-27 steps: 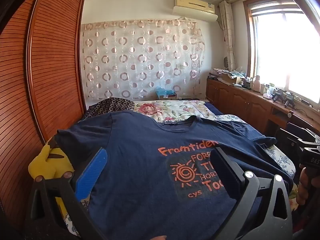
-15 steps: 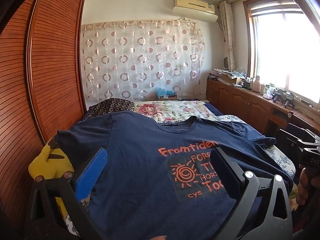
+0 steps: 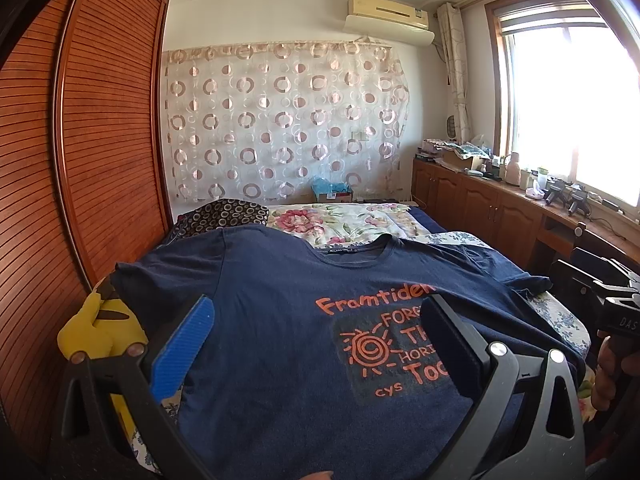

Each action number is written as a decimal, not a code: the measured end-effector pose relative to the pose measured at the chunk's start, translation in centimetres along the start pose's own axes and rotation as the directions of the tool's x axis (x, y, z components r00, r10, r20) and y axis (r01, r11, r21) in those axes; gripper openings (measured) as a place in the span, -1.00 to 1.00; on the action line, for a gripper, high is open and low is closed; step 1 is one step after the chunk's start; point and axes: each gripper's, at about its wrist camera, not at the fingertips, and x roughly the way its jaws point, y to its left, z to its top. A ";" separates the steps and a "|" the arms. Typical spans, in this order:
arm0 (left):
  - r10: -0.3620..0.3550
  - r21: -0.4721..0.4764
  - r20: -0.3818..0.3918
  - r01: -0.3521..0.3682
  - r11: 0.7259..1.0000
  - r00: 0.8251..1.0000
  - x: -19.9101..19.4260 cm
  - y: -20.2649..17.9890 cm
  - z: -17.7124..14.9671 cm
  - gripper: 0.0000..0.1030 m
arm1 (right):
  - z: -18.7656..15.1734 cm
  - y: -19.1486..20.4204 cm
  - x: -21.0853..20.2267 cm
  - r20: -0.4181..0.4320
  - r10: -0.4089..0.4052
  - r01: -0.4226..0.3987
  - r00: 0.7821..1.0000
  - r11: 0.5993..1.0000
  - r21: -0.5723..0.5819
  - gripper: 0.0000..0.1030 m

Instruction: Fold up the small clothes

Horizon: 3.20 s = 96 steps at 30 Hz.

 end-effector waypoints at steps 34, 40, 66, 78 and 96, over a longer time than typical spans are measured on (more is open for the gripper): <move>0.108 -0.085 -0.176 -0.125 0.989 0.978 7.3 14.8 -3.2 1.00 | -2.7 2.1 7.5 -0.156 0.079 -0.092 0.985 0.993 -0.072 1.00; 0.087 -0.100 -0.251 -0.116 0.988 0.964 10.1 17.3 -4.4 0.84 | -3.8 3.1 8.9 -0.209 0.128 -0.146 0.970 0.986 -0.076 1.00; 0.096 -0.007 -0.348 -0.106 0.994 0.933 13.8 19.3 -6.2 -1.00 | -1.7 10.8 13.1 -0.268 0.240 -0.300 0.933 0.931 -0.209 1.00; 0.068 0.069 -0.158 -0.057 0.996 0.985 9.6 15.3 0.8 -1.00 | -2.1 9.8 12.8 -0.270 0.236 -0.291 0.933 0.939 -0.183 1.00; -0.073 0.069 -0.163 0.085 0.994 0.984 6.9 9.3 2.7 -0.16 | -1.3 5.7 12.4 -0.259 0.164 -0.214 0.952 0.960 -0.178 1.00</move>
